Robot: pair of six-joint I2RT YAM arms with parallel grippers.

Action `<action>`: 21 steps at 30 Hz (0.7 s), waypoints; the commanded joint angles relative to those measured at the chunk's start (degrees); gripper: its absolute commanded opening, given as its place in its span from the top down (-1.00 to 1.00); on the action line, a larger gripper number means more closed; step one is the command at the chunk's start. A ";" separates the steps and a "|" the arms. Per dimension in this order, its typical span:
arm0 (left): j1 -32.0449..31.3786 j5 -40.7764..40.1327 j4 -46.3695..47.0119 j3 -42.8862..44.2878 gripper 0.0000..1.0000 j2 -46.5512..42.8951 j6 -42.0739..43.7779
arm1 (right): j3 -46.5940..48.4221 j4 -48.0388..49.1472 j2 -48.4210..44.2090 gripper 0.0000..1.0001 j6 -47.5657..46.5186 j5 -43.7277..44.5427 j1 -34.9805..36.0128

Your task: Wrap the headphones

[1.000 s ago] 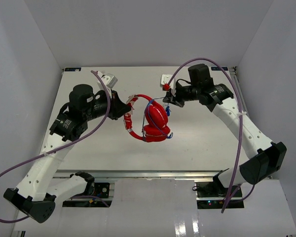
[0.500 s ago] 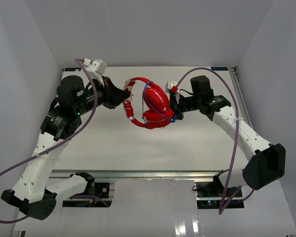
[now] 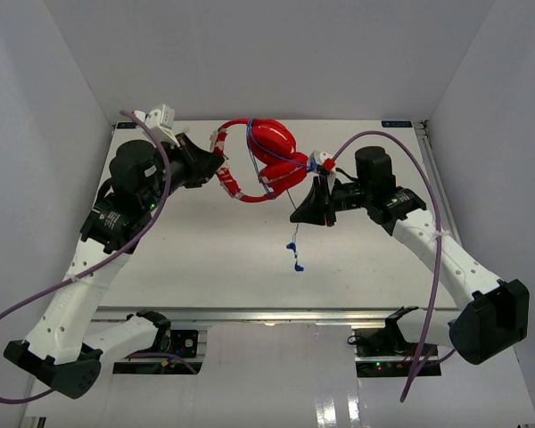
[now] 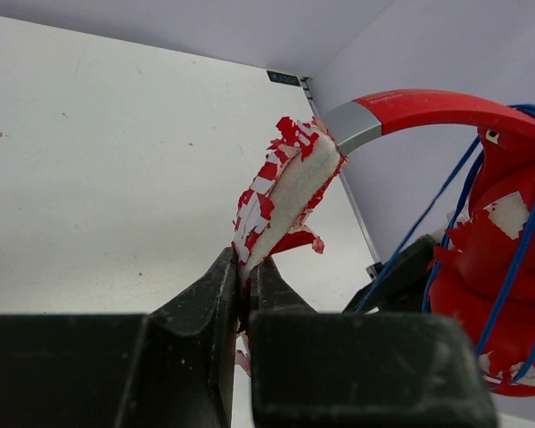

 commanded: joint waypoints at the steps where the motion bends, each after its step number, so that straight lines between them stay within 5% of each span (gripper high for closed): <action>1: -0.06 -8.65 4.31 1.06 1.00 -0.46 -6.66 | -1.34 3.42 -2.33 0.85 2.56 -2.67 -0.31; 9: -0.06 -20.33 0.39 0.38 1.00 3.41 -9.82 | -1.40 0.09 -3.92 0.85 -0.46 1.59 -0.18; 21: -0.06 -17.74 7.98 0.95 1.00 9.10 -13.89 | -4.19 7.39 -2.72 0.85 7.63 -4.59 0.53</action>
